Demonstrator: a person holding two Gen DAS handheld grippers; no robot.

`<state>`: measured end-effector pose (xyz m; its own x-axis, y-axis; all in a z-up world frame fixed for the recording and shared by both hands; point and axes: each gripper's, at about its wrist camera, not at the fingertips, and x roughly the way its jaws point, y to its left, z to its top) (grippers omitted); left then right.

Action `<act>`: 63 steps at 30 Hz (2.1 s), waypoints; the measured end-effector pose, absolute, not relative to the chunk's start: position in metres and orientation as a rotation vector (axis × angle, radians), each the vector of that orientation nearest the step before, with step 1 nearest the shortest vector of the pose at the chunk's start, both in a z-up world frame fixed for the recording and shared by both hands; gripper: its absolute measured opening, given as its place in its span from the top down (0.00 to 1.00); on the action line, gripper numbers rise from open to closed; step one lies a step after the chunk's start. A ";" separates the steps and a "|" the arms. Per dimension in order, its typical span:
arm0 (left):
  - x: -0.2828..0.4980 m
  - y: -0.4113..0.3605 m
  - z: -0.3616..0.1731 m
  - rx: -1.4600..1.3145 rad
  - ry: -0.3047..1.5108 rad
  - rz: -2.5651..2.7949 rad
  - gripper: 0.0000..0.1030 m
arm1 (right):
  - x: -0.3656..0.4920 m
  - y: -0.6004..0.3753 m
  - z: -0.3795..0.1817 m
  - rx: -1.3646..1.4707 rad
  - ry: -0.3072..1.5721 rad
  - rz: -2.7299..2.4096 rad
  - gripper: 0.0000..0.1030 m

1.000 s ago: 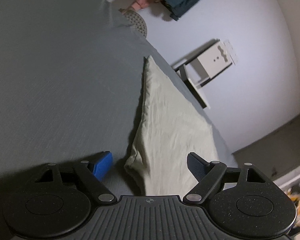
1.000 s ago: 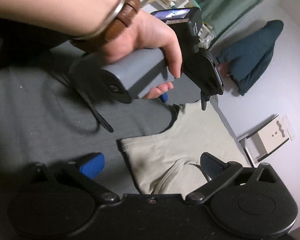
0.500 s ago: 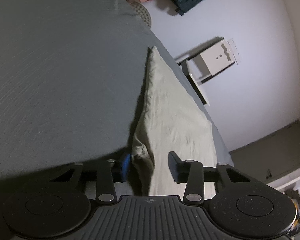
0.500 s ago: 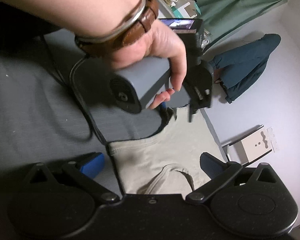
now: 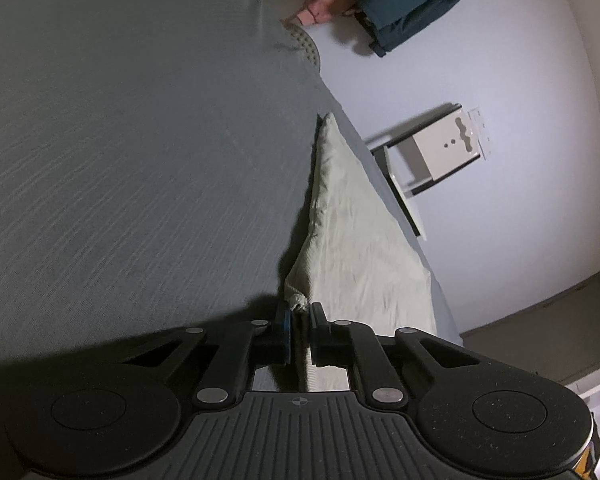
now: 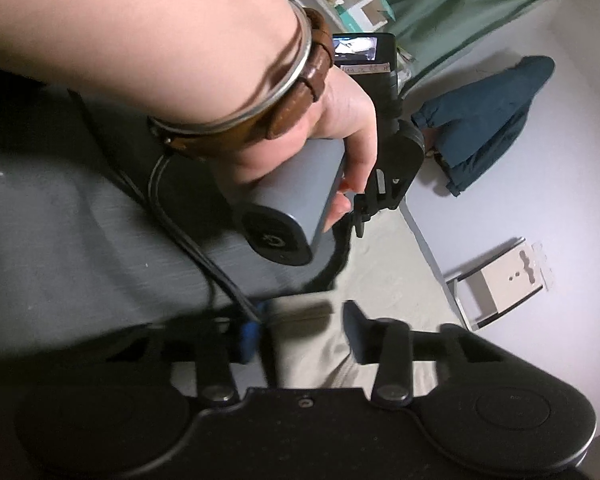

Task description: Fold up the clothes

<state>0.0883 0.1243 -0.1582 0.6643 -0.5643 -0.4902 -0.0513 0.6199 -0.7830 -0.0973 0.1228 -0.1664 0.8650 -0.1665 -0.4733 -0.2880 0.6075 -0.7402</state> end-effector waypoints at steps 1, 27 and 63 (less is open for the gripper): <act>0.086 0.123 -0.154 -0.846 0.794 -0.326 0.92 | -0.097 0.122 -0.166 -0.920 0.546 0.076 0.74; 0.080 -0.040 -0.027 -0.312 0.682 -0.465 0.92 | -0.117 -0.099 -0.059 -0.021 0.650 0.112 0.90; 0.082 -0.226 -0.069 -0.018 0.898 -0.517 0.92 | -0.166 -0.279 -0.084 0.409 0.719 -0.026 0.55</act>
<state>0.0817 -0.2257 -0.0693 0.5097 -0.4369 -0.7412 0.4224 0.8776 -0.2268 -0.1659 -0.2786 -0.0845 0.7558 0.1157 -0.6445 0.1620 0.9206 0.3553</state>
